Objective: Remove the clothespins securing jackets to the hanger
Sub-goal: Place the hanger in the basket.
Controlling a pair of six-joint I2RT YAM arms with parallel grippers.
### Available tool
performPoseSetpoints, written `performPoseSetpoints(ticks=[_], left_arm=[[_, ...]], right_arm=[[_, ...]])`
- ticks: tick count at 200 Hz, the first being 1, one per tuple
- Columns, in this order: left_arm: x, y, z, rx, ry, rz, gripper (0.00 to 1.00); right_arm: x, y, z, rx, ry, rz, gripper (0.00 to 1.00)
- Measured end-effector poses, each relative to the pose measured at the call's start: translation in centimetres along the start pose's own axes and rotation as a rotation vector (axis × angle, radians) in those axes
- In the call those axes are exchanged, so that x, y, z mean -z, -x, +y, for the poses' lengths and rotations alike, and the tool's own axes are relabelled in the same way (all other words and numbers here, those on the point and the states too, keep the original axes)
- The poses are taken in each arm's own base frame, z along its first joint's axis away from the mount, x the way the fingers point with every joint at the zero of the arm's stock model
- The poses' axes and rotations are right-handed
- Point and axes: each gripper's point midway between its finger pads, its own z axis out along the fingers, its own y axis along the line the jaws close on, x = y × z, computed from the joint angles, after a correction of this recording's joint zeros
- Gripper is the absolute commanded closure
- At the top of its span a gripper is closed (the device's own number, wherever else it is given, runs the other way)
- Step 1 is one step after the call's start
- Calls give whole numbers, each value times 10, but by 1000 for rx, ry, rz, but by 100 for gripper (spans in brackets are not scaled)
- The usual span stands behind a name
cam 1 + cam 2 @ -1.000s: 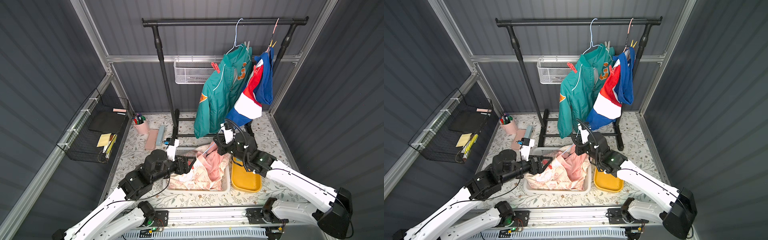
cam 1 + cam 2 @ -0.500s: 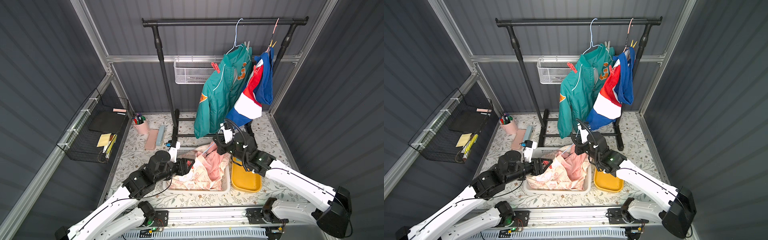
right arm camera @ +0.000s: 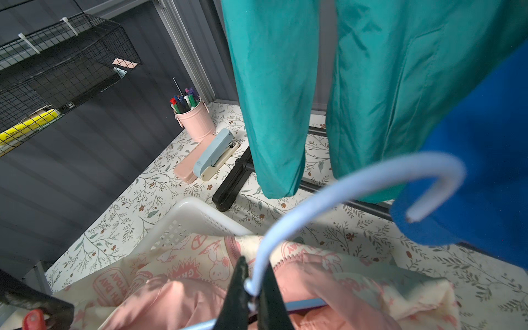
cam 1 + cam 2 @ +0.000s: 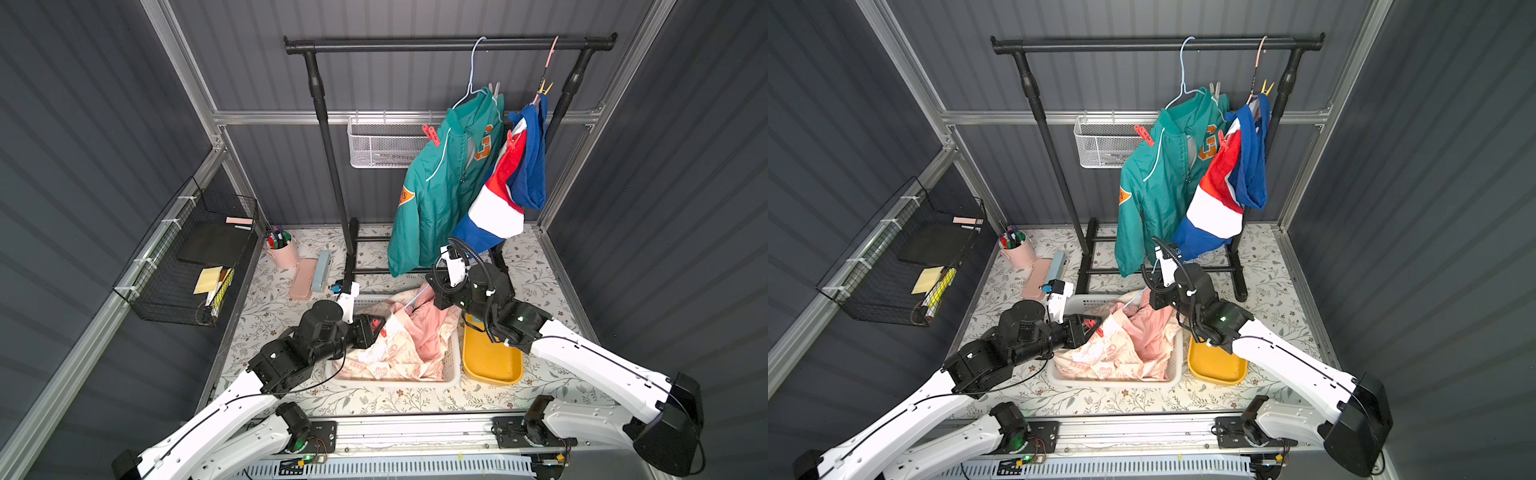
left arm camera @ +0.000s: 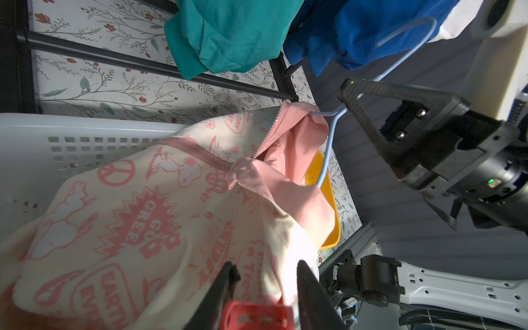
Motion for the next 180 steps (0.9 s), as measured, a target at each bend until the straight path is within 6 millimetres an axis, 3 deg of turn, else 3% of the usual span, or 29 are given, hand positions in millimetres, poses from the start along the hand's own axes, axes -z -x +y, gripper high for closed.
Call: performPoseSetpoints(ticks=[92, 133, 172, 180], left_arm=[[3, 16, -5, -2, 25, -39, 99], [9, 26, -5, -1, 54, -70, 100], [25, 52, -14, -14, 83, -146, 100], [27, 59, -19, -22, 78, -161, 100]], right_arm=[[0, 2, -2, -10, -9, -9, 100], [0, 2, -2, -15, -11, -11, 100], [-2, 0, -2, -14, -11, -4, 100], [-6, -1, -1, -12, -7, 4, 94]])
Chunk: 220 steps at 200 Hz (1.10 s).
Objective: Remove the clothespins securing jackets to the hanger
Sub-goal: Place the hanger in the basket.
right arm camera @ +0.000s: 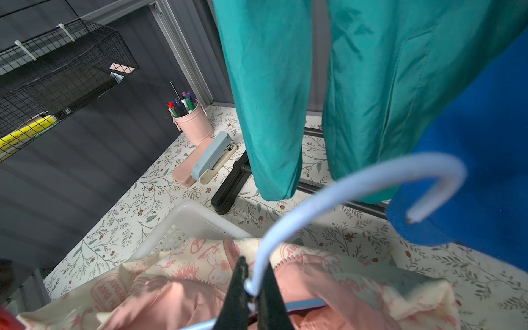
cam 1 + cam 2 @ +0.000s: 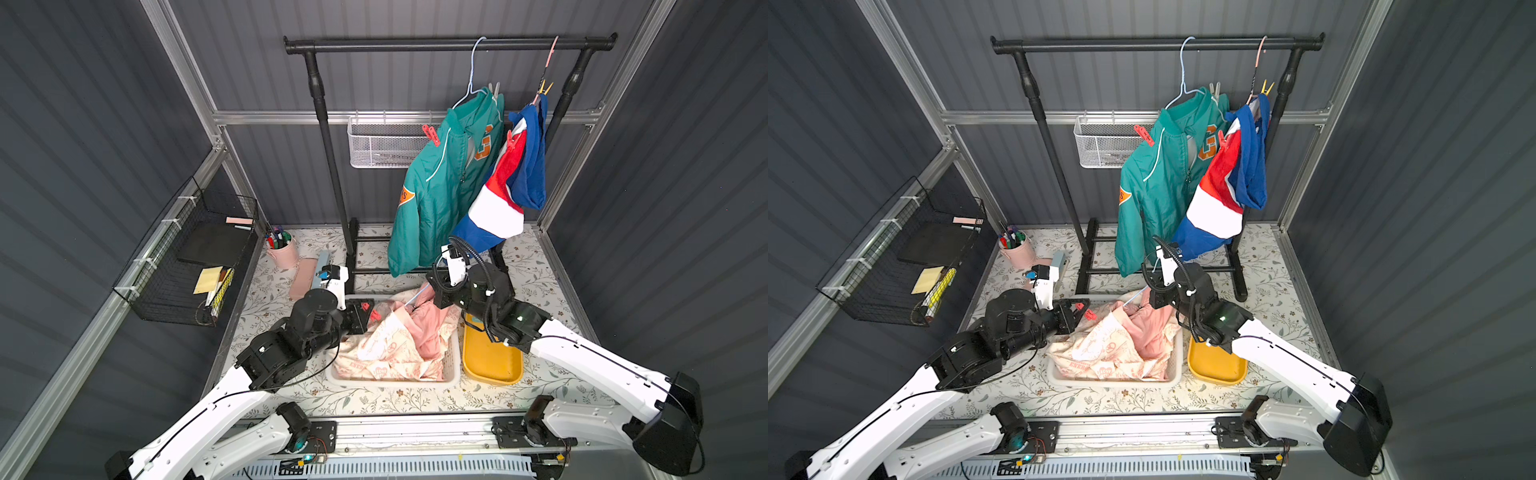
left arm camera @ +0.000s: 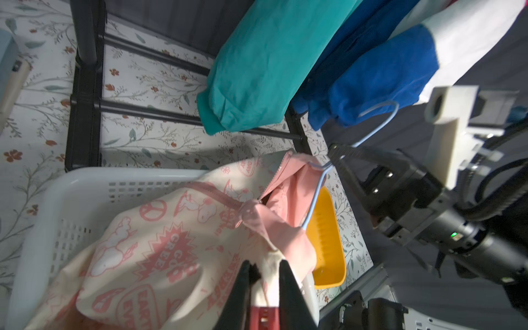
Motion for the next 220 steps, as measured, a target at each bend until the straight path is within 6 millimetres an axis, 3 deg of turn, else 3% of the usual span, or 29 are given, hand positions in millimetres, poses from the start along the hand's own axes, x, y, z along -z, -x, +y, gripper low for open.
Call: performPoseSetpoints(ticks=[53, 86, 106, 131, 178, 220], left_arm=[[-17, 22, -18, -62, -11, -38, 100], [-32, 27, -26, -87, -17, -46, 100], [-38, 30, -29, -97, -20, -49, 100], [-41, 36, -35, -115, -27, -55, 100], [-46, 44, -48, -151, -60, -55, 100], [-58, 36, -55, -168, -101, -17, 100]], right_arm=[[-42, -9, 14, -13, 46, 70, 76], [-52, -31, 13, -26, 49, 157, 44], [-45, -36, 11, -20, 43, 184, 33], [-24, -26, 13, 5, 55, 175, 30], [26, 5, 45, 84, 226, 94, 24], [20, -2, 75, 141, 348, 141, 23]])
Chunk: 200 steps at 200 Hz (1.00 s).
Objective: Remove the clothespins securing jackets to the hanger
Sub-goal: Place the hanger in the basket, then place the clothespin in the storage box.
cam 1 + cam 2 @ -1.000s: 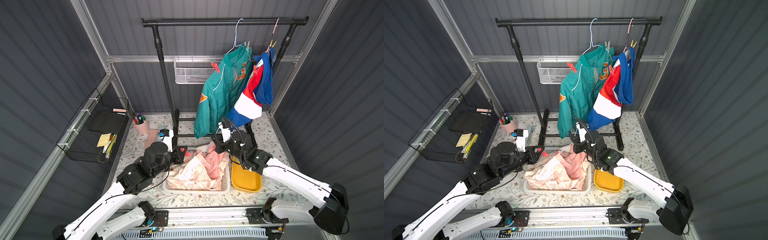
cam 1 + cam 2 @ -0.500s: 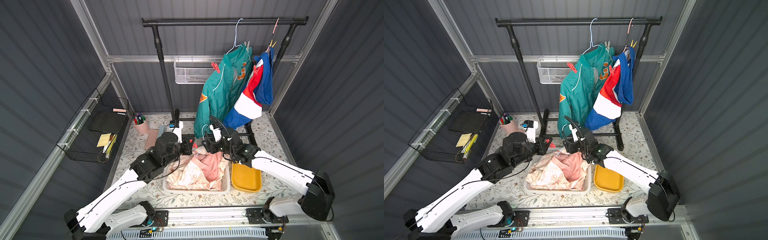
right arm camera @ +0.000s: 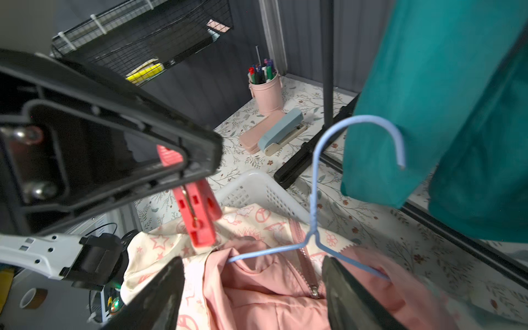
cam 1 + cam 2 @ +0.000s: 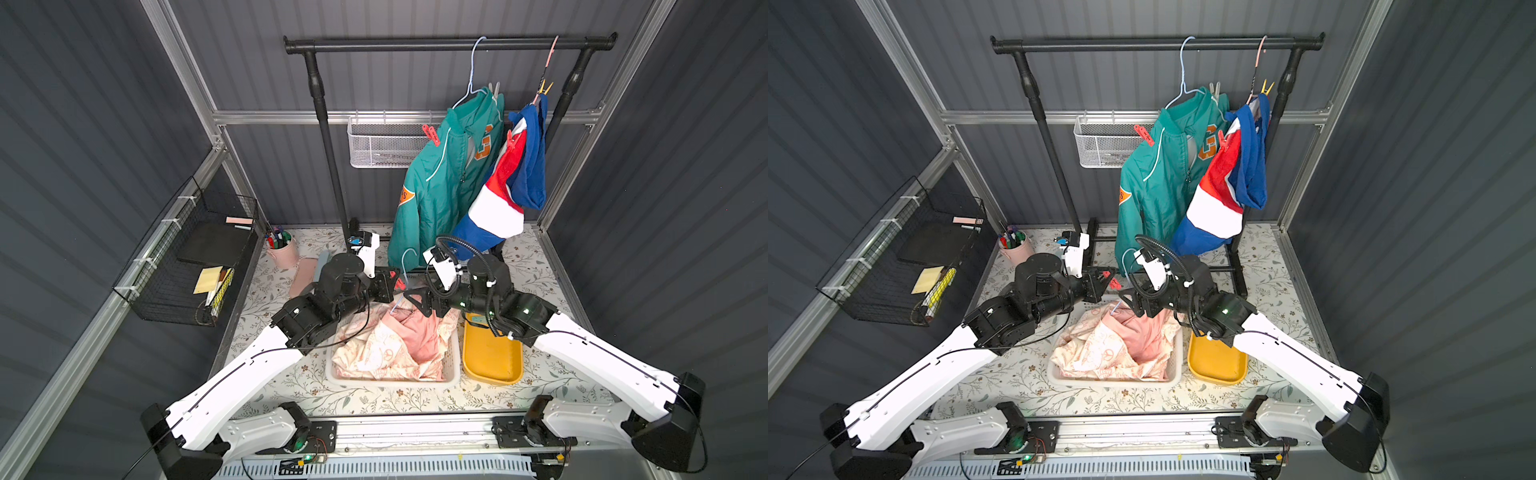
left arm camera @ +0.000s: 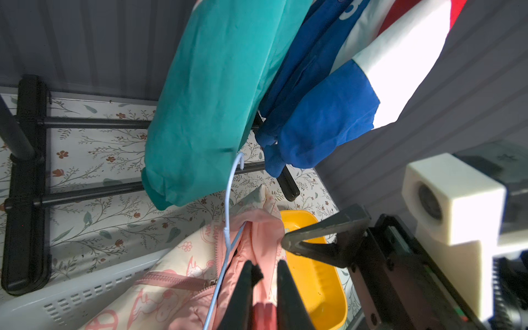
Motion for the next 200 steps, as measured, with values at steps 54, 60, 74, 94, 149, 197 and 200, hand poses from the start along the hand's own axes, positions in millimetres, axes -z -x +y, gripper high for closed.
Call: performPoseSetpoints(ticks=[54, 60, 74, 94, 149, 197, 200], left_arm=[[-1, -4, -6, -10, -34, 22, 100], [-1, -4, -6, -10, -37, 23, 100], [-1, -4, -7, -11, -42, 26, 100], [-1, -5, -8, -11, -44, 27, 100], [-1, -6, -9, -18, -54, 34, 100], [-2, -5, -10, -24, -64, 30, 97], [-2, -5, -10, -24, -65, 29, 95]], right_arm=[[-24, -9, 11, 22, 59, 54, 32], [-24, -7, 12, 23, 61, 51, 34], [-24, -1, 14, 28, 66, 35, 38], [-24, 4, 15, 31, 68, 20, 41], [-24, 5, 12, 32, 52, 12, 51], [-24, 7, 16, 44, 59, 0, 78], [-24, 8, 16, 39, 59, 0, 80]])
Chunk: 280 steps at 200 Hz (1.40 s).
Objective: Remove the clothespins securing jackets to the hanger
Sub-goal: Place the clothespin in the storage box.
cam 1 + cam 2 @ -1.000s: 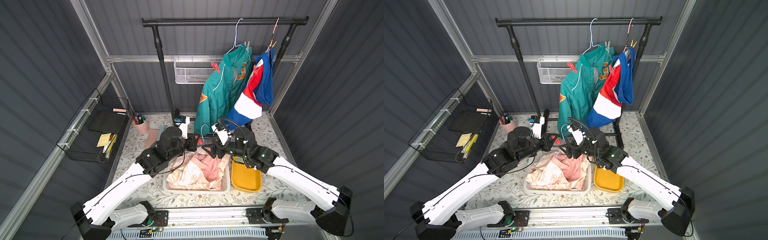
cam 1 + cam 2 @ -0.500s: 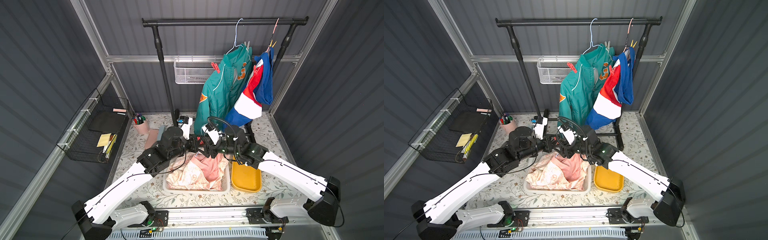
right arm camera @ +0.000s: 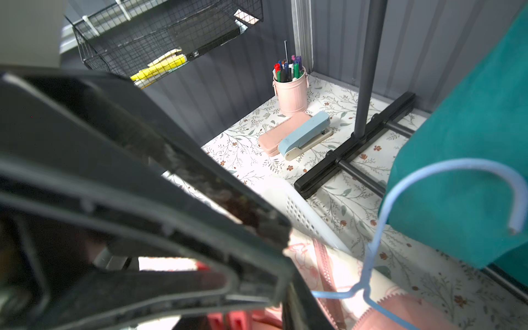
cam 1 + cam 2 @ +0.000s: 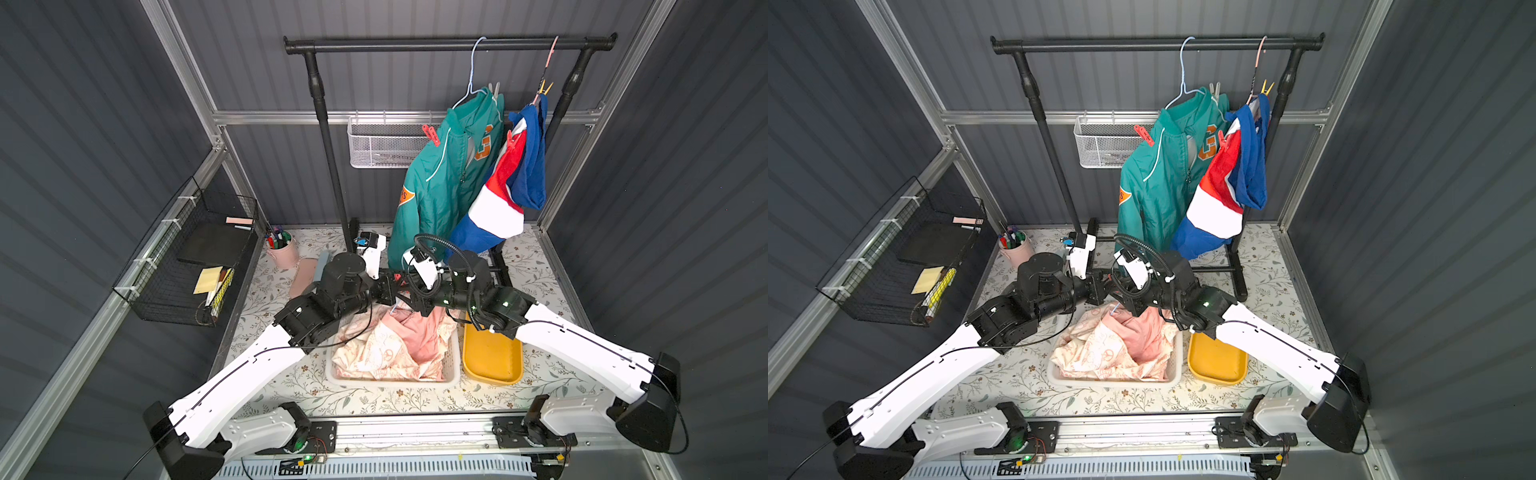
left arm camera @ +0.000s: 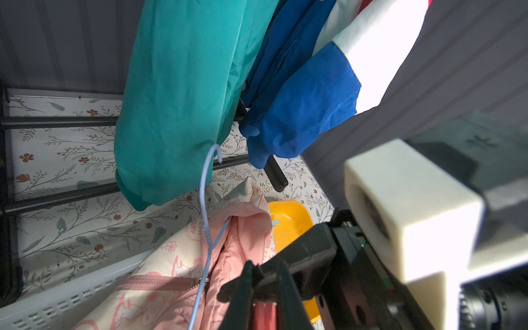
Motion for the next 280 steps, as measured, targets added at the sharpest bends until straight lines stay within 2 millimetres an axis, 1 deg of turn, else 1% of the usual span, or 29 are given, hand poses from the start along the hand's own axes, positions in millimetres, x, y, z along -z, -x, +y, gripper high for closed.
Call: performPoseSetpoints(ticks=[11, 24, 33, 66, 81, 98, 113, 127, 138, 146, 164, 187, 210, 221, 227, 231, 243, 251, 257, 261, 266, 280], left_arm=[[-1, 1, 1, 1, 0, -6, 87], [-2, 1, 1, 0, -2, -10, 84], [-2, 1, 1, 0, -4, -13, 79], [-2, 0, 1, -18, -4, -8, 43], [-1, 0, 2, -34, 4, -7, 34], [0, 3, 2, -46, 8, -15, 26], [1, 7, 1, -59, 12, -26, 20], [3, 10, 1, -72, 18, -39, 11], [6, 13, 2, -88, 25, -51, 4], [8, 15, 2, -96, 29, -61, 1], [15, 22, 0, -117, 27, -94, 1], [22, 29, -4, -138, 13, -132, 1], [20, 30, -5, -161, 3, -146, 1], [18, 29, -5, -171, -1, -144, 1], [17, 27, -5, -177, -2, -138, 1], [16, 26, -5, -179, -2, -135, 1], [13, 24, -4, -186, 0, -128, 1], [12, 24, -3, -189, 2, -125, 1], [11, 23, -3, -192, 4, -122, 1], [11, 23, -3, -194, 4, -122, 1], [11, 22, -2, -196, 5, -120, 1], [10, 19, 0, -198, 8, -114, 1]], right_arm=[[0, -1, 3, 9, 11, 2, 86], [-1, -2, 4, 11, 9, 5, 90], [-1, -2, 3, 12, 7, 6, 93], [0, -2, 0, 6, -9, 1, 98], [5, -4, -6, -5, -35, -3, 99], [14, -7, -13, -25, -73, -9, 100], [26, -12, -19, -50, -102, -19, 100], [41, -19, -31, -95, -150, -30, 100], [55, -27, -44, -149, -201, -44, 100], [66, -36, -55, -195, -243, -53, 100], [90, -64, -81, -318, -345, -65, 99], [116, -118, -115, -503, -502, -47, 98], [136, -173, -147, -709, -655, -20, 95], [143, -197, -159, -797, -720, -4, 93], [147, -209, -165, -842, -754, 3, 89], [149, -216, -168, -873, -774, 6, 83], [154, -231, -173, -941, -814, 12, 72], [157, -239, -176, -975, -836, 17, 61], [158, -243, -177, -999, -849, 18, 50], [159, -245, -178, -1001, -855, 22, 46], [160, -245, -178, -1014, -861, 17, 43], [163, -245, -180, -1024, -877, 10, 39]])
